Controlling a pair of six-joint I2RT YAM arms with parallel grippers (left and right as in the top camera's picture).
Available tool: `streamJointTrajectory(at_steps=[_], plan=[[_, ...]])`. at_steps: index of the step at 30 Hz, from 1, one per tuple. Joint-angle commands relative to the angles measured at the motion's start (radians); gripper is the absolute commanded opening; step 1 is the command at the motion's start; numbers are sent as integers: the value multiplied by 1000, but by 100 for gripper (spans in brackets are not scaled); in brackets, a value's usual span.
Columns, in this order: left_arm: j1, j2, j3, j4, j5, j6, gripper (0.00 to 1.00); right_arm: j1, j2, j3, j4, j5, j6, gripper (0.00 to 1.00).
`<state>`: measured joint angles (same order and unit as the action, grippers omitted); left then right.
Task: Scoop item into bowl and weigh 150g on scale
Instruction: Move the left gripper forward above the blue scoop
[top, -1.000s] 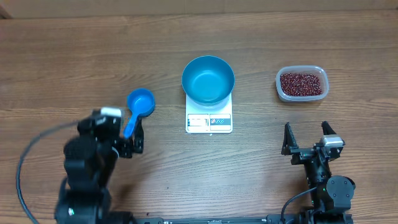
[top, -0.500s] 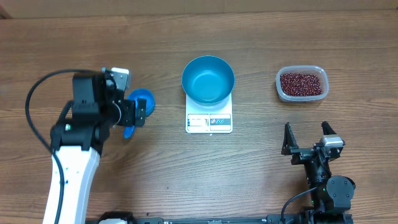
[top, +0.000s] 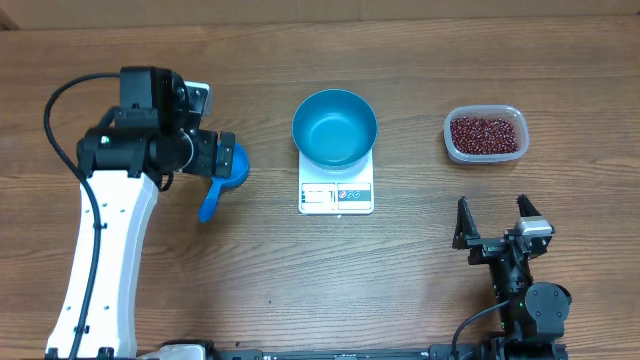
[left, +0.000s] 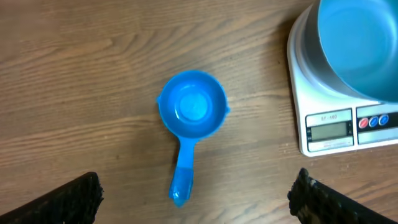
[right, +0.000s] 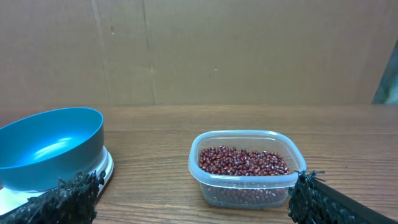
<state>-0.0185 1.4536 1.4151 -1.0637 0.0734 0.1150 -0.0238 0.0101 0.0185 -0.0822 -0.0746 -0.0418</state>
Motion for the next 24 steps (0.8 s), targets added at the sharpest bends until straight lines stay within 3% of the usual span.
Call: streamJointTrajectory(at_steps=[1, 6, 24], plan=[[7, 51, 92, -45, 5, 19, 100, 0, -7, -11, 5, -6, -12, 100], [7, 125, 188, -111, 5, 20, 100, 0, -7, -11, 5, -6, -12, 100], [7, 149, 192, -94, 4, 19, 100, 0, -7, -11, 5, -6, -12, 100]])
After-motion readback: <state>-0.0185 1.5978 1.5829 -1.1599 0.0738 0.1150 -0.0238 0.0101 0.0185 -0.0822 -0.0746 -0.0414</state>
